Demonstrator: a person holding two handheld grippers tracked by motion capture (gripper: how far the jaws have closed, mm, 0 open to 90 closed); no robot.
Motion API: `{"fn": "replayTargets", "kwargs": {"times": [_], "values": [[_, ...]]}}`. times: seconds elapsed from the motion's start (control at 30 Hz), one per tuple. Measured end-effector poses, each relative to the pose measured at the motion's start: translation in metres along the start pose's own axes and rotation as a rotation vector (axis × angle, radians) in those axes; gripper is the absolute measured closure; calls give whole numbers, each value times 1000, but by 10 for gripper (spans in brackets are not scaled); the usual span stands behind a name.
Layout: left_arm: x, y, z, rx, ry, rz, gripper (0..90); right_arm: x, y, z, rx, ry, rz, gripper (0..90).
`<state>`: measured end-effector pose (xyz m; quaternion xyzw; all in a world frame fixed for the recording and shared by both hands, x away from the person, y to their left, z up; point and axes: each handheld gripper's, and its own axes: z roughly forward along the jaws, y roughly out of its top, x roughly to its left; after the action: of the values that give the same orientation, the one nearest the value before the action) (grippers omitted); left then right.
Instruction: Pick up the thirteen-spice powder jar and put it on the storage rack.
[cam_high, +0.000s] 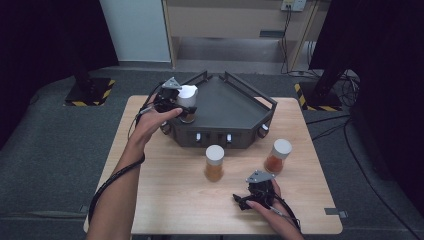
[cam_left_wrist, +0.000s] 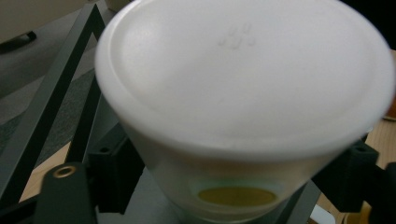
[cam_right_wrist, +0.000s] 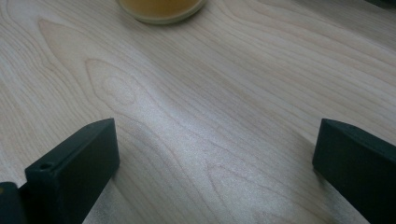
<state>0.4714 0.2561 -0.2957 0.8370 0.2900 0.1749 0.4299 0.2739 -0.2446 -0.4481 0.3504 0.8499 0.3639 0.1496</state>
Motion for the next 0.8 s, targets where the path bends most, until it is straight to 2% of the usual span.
{"fn": "replayTargets", "kwargs": {"times": [0.17,0.63,0.8], "values": [[-9,1,-8,17,24,26,102,0,0,0,0,0,0,5],[-16,-19,-32,-17,43,-3,74,0,0,0,-1,0,1,5],[-22,-29,-42,-19,49,0,70,0,0,0,1,1,3,5]]}}
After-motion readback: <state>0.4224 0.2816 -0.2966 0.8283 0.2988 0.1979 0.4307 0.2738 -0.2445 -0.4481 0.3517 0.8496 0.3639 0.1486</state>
